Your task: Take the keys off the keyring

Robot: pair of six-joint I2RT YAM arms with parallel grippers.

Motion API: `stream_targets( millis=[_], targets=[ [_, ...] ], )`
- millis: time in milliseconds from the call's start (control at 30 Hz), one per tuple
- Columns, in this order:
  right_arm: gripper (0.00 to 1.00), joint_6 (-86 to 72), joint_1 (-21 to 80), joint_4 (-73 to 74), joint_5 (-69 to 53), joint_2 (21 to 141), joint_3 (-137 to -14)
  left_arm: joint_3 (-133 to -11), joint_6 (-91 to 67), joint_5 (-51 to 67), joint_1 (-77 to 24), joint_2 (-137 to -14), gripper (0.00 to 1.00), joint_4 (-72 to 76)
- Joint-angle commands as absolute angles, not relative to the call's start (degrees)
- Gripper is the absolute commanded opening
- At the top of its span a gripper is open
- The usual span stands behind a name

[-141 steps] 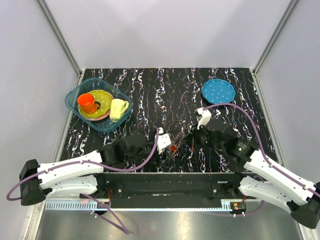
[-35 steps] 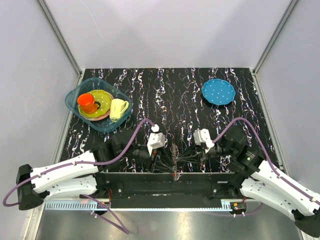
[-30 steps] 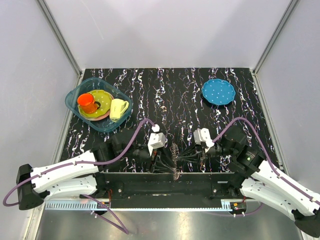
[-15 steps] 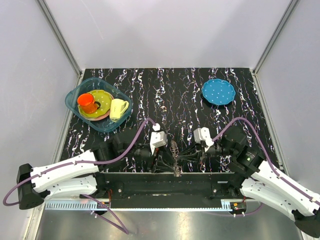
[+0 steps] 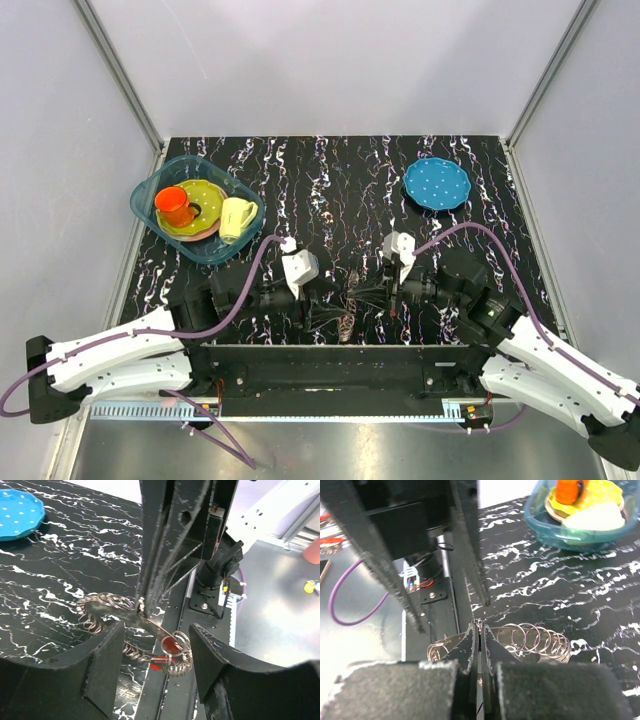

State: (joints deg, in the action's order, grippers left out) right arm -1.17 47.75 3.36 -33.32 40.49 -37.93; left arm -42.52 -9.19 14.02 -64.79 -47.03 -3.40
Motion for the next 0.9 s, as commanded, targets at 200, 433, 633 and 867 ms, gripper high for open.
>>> stream_targets(
  millis=[200, 433, 633, 867],
  targets=[
    [0.0, -9.58, 47.99, 2.29, -19.43, 41.92, -42.36, -44.3, -0.79, -3.07, -71.27, -45.7, 0.64, -4.92],
    [0.0, -10.81, 48.16, 3.61, -16.7, 44.29, -44.03, -44.56, 1.93, -8.17, -72.77, -47.11, 0.66, -5.45],
    [0.0, -10.99, 48.08, 3.08, -18.1, 44.47, -43.95, -45.88, 3.08, -9.67, -72.86, -49.66, 0.59, -6.15],
    [0.0, -10.9, 48.08, 3.08, -18.72, 43.86, -43.86, -45.79, 3.52, -10.11, -72.95, -50.27, 0.54, -6.68]
  ],
)
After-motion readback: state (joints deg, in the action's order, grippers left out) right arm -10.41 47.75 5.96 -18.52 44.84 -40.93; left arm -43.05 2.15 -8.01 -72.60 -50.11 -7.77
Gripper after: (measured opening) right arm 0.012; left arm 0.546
